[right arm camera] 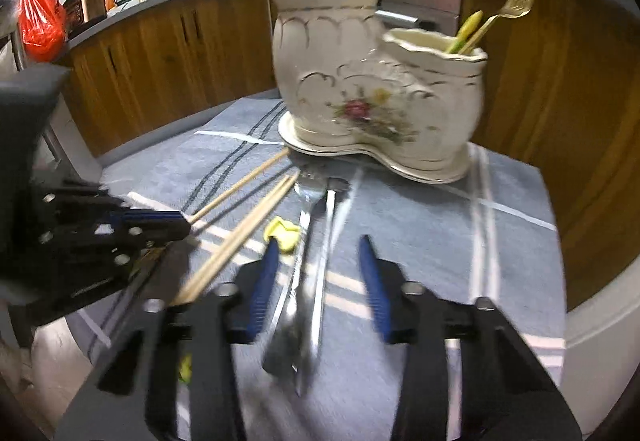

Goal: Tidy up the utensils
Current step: 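Grasp a wooden chopstick with the left tool while the right tool grasps the silver fork, then lift chopstick and silver fork, lower them into the holder's two cups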

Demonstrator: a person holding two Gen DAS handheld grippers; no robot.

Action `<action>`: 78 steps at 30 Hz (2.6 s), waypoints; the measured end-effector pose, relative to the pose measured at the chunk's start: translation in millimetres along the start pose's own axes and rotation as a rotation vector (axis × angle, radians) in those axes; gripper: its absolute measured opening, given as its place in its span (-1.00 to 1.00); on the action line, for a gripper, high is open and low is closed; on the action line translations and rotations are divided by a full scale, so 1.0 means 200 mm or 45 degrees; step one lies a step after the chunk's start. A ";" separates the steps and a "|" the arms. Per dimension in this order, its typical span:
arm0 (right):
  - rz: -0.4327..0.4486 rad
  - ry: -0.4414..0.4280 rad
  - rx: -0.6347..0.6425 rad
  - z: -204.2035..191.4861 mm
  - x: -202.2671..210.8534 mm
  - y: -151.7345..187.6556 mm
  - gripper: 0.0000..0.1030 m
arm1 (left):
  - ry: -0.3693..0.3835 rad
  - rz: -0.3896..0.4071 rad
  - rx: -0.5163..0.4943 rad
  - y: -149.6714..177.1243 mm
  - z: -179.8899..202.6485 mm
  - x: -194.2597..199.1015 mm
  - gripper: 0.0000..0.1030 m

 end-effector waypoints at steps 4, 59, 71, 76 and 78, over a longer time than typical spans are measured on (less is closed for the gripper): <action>-0.040 0.010 -0.013 -0.05 -0.10 -0.04 -0.65 | 0.000 0.040 0.036 0.02 -0.01 0.03 -0.90; 0.424 -0.161 -0.159 0.14 0.39 -0.03 -0.90 | 0.042 0.603 0.137 -0.09 -0.08 0.36 -0.90; 0.622 -0.124 -0.124 0.17 0.54 -0.29 -0.90 | 0.018 0.905 0.198 -0.44 -0.23 0.47 -0.90; 0.703 -0.124 -0.189 0.23 0.56 -0.49 -0.90 | 0.035 1.017 0.192 -0.67 -0.26 0.47 -0.90; 0.730 -0.121 -0.225 0.26 0.55 -0.56 -0.90 | 0.064 1.065 0.238 -0.72 -0.30 0.44 -0.90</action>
Point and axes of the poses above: each gripper's, at about its wrist camera, not at the fingertips, and x roughly against the way its jaws point, z to its right, y to its underside, the point moved 1 cm from there along -x, roughly the way its jaws point, and after that the axes turned 14 degrees about -x, right-handed, at the moved point
